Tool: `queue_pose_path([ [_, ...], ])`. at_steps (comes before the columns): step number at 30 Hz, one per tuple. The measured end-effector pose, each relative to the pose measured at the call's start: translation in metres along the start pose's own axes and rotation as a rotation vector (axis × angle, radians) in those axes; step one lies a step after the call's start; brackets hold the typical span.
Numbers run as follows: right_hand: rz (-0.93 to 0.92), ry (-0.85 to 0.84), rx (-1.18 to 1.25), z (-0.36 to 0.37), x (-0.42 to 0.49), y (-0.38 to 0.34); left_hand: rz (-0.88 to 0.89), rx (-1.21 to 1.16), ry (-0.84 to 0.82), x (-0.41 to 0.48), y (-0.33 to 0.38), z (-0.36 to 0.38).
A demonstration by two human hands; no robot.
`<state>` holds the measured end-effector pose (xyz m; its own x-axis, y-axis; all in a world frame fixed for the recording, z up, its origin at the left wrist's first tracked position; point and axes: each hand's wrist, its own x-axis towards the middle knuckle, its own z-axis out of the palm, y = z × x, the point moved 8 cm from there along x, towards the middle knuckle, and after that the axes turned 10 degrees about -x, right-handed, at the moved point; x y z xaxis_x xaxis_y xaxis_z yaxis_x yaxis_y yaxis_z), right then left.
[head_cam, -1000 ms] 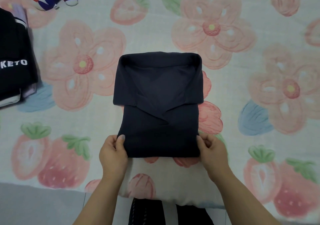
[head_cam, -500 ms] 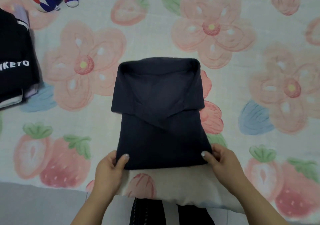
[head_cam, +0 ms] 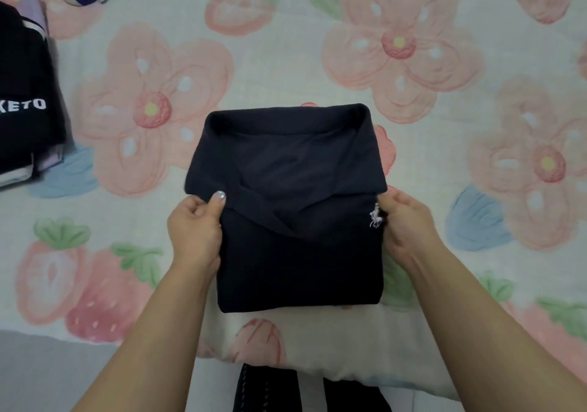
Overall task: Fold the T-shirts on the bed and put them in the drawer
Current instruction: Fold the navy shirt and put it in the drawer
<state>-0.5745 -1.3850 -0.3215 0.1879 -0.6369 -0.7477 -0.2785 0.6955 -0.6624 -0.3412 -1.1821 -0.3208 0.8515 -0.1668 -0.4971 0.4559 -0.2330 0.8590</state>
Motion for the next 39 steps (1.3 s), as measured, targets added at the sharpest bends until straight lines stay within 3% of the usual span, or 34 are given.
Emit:
queue_pose_path([
  [3,-0.057,0.057,-0.091,-0.008,0.004,-0.005,0.009,0.064,-0.040,0.004,-0.001,0.002],
  [6,0.082,-0.165,0.003,0.015,0.002,0.006,-0.159,-0.008,-0.145,-0.001,-0.021,0.007],
  [8,0.094,-0.230,0.017,0.019,0.002,0.006,-0.161,-0.049,-0.142,-0.002,-0.020,0.003],
  [11,-0.069,-0.082,-0.012,0.006,0.008,-0.006,0.055,0.012,-0.089,0.004,-0.001,0.000],
  [13,-0.125,-0.006,-0.054,0.004,0.009,-0.013,0.106,0.022,-0.064,0.006,0.004,0.003],
  [18,0.220,-0.226,0.151,0.014,0.007,-0.001,-0.198,-0.219,-0.097,0.010,-0.015,0.003],
  [20,0.250,-0.243,0.071,0.013,0.012,-0.003,-0.208,-0.233,-0.130,0.015,-0.011,0.006],
  [22,0.210,-0.186,-0.081,0.012,0.017,0.001,-0.162,-0.093,-0.107,0.014,-0.010,0.007],
  [25,-0.006,0.002,-0.376,0.001,0.019,0.004,-0.109,0.245,-0.028,0.002,-0.018,-0.005],
  [27,-0.160,0.022,-0.531,-0.004,0.013,0.001,-0.116,0.301,-0.014,-0.008,-0.023,-0.018],
  [30,-0.257,0.037,-0.532,-0.010,-0.001,-0.004,-0.132,0.224,-0.030,-0.016,-0.026,-0.028],
  [33,-0.188,0.038,-0.569,-0.011,-0.006,0.005,-0.171,0.187,-0.041,-0.021,-0.032,-0.028],
  [35,-0.110,0.019,-0.526,-0.011,-0.004,0.010,-0.325,-0.049,-0.081,-0.024,-0.038,-0.020],
  [37,-0.036,-0.028,-0.315,-0.008,-0.001,0.005,-0.472,-0.418,-0.146,-0.018,-0.031,-0.006],
  [39,0.026,-0.089,-0.124,-0.002,0.003,-0.004,-0.432,-0.572,-0.196,-0.002,-0.010,0.002],
])
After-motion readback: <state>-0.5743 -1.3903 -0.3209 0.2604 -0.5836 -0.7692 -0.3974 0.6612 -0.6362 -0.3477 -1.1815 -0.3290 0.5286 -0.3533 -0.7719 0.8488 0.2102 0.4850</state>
